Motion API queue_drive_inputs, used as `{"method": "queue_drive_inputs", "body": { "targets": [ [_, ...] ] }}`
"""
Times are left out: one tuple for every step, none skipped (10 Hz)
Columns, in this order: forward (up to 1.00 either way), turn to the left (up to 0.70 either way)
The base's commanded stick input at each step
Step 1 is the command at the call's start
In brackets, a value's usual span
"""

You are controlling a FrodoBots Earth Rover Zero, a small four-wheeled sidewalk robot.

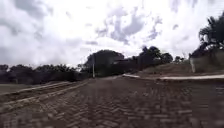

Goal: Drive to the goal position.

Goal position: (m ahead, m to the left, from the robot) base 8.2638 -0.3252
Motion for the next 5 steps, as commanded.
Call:
{"method": "queue_drive_inputs", "body": {
  "targets": [
    [0.85,0.00],
    [0.85,0.00],
    [0.85,0.00],
    [0.85,0.00],
    [0.85,0.00]
  ]
}}
